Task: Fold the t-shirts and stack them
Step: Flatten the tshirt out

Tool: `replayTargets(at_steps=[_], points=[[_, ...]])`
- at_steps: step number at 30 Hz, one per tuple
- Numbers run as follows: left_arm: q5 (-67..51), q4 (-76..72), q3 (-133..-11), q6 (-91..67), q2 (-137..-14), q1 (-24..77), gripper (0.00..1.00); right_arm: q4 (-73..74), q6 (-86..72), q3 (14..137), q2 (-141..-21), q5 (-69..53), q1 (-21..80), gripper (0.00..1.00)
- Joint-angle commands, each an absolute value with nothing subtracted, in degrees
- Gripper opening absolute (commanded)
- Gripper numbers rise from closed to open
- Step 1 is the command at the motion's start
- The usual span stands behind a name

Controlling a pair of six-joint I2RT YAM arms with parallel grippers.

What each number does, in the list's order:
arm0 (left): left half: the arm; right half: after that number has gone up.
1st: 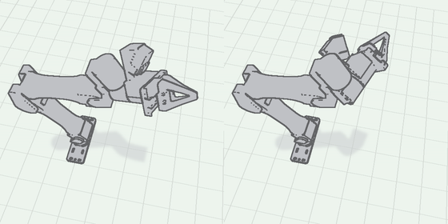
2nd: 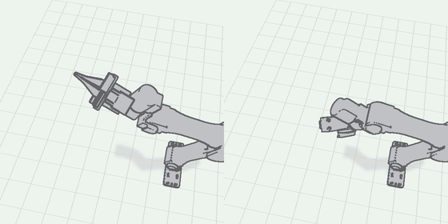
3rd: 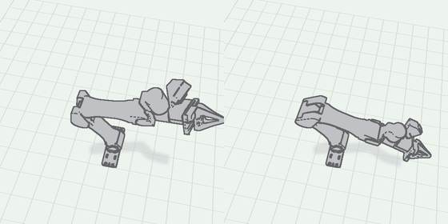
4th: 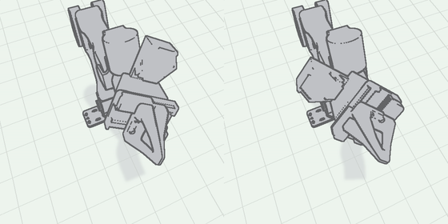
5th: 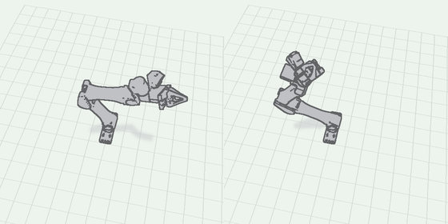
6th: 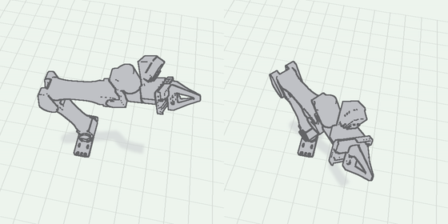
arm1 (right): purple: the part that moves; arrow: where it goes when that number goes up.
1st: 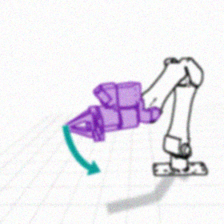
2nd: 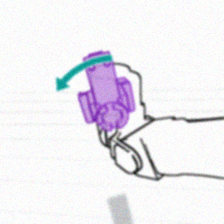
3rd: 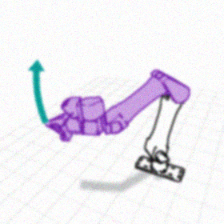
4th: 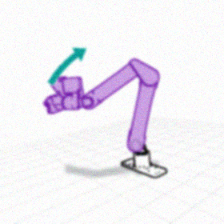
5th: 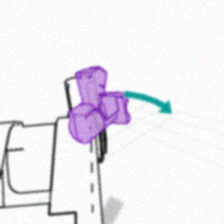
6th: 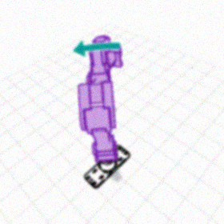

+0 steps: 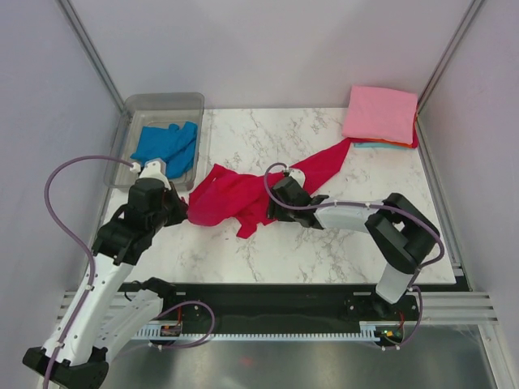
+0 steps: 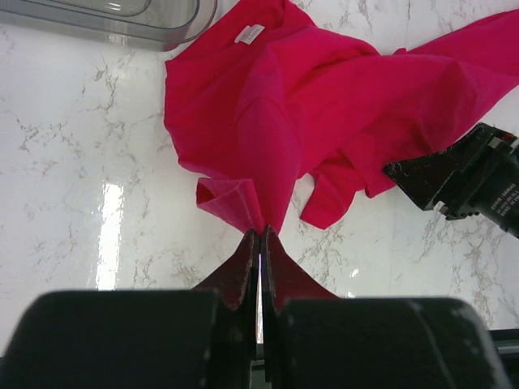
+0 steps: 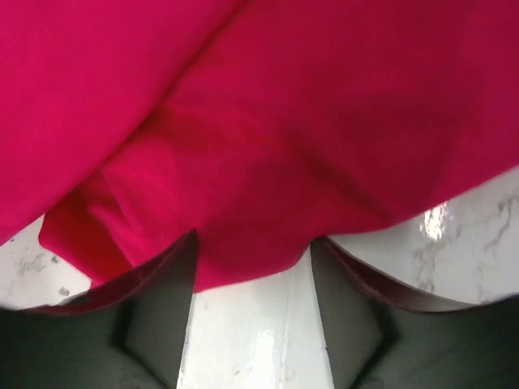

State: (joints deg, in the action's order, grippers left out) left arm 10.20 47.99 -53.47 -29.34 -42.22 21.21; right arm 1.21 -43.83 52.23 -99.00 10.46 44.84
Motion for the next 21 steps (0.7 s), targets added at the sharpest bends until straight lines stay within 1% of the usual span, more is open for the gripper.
replayTargets(at_steps=[1,4,6,7,8,10,11,13,14,15,16,17,18,19,20,21], points=[[10.90,47.72,-56.51,-26.81,-42.19,20.74,0.02,-1.14,-44.21,54.93,-102.21,13.62,44.82,0.48],[9.41,48.16,-60.36,-26.46,-42.27,20.66,0.02,-0.79,-42.72,54.49,-100.29,15.73,44.21,0.24],[8.97,48.86,-62.92,-25.67,-41.84,20.66,0.02,2.44,-41.23,53.79,-95.38,17.57,43.51,0.14],[8.70,49.48,-65.97,-25.40,-41.84,20.74,0.02,4.03,-40.61,53.70,-93.01,18.71,43.59,0.05],[8.44,49.66,-67.57,-24.62,-42.01,20.74,0.02,7.87,-40.00,53.96,-87.68,19.76,43.51,0.00],[7.39,50.09,-73.09,-23.91,-42.19,20.74,0.02,12.28,-37.72,54.93,-81.86,21.97,43.51,0.00],[6.95,50.53,-75.13,-23.38,-42.71,20.74,0.02,18.05,-36.66,57.63,-77.21,22.23,43.51,0.00],[6.42,50.97,-81.63,-22.59,-43.85,20.74,0.02,25.71,-33.06,63.08,-74.54,23.20,43.51,0.00],[6.42,51.32,-84.09,-21.80,-44.47,20.66,0.02,33.67,-32.09,70.07,-73.57,23.46,43.42,0.00],[6.24,51.50,-86.55,-21.10,-46.39,20.74,0.02,37.58,-30.77,74.05,-73.56,24.25,43.50,0.00],[6.15,51.76,-91.79,-20.40,-47.54,20.74,0.02,41.10,-28.50,78.09,-73.74,24.69,43.51,0.00],[6.15,52.72,-97.41,-18.91,-50.42,20.74,0.02,47.14,-25.69,86.14,-74.61,25.92,43.51,0.00],[6.76,53.52,-97.47,-18.20,-51.84,20.74,0.02,50.07,-25.66,90.48,-75.49,25.93,43.51,0.00],[8.68,54.48,-102.69,-16.98,-53.60,20.74,0.02,52.88,-22.97,99.40,-76.63,27.67,43.51,0.00],[9.57,55.28,-105.09,-16.27,-55.01,20.66,0.02,57.78,-21.55,103.67,-79.42,28.90,43.42,0.00],[10.19,56.94,-107.29,-15.56,-56.50,20.74,0.02,59.48,-20.23,107.36,-80.93,29.61,43.07,0.00]])
